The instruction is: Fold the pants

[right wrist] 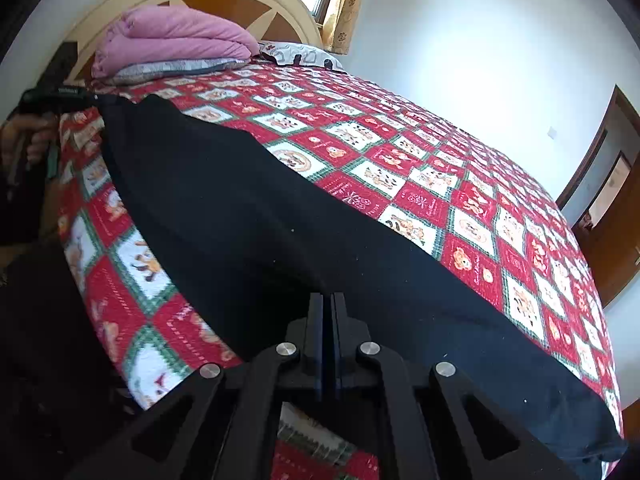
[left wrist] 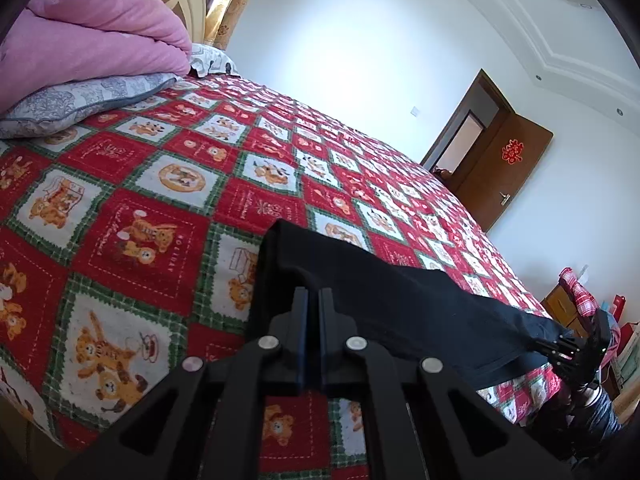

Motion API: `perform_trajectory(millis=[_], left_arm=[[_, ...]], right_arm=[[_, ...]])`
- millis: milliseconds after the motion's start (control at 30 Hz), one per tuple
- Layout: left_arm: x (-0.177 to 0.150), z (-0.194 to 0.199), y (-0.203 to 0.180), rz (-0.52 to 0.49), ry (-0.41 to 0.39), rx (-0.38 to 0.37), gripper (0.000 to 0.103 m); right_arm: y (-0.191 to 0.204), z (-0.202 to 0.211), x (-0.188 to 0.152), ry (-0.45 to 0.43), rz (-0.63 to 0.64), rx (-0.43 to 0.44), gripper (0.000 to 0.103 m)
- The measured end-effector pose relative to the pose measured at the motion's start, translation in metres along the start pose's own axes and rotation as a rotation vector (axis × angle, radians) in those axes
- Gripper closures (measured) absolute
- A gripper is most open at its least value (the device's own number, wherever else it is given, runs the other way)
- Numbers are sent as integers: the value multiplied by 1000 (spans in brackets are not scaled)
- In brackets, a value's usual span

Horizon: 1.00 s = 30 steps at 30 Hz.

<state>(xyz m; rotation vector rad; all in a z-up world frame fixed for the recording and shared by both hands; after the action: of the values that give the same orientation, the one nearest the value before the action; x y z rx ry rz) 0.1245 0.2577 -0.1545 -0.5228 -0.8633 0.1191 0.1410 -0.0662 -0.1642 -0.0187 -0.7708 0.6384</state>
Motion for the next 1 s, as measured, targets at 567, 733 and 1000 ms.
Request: perform_trajectory(millis=[567,733,1000], left_arm=[[-26,-12,19,-6,80,35,98],[-25,-11,17,-55,72,85,91],[-4,21,-1,-112,-50,216,63]], right_arm=[[28,-29,-36,103,26,6,100],[28,-30,-34,101,13,2,100],[9,-10,-35,88,-40,-10,64]])
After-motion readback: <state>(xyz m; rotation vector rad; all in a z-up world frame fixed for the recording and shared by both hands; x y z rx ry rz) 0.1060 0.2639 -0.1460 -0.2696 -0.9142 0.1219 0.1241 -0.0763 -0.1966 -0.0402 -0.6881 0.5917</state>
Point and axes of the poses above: each gripper's, at about its wrist camera, not at the fingertips, and z roughly against the way its jaws point, y to its left, x to its top, the point moved 3 cm from there along -z, roughly the way its jaws point, and after that the axes turned 2 degrees about y, right-handed, at the moved point
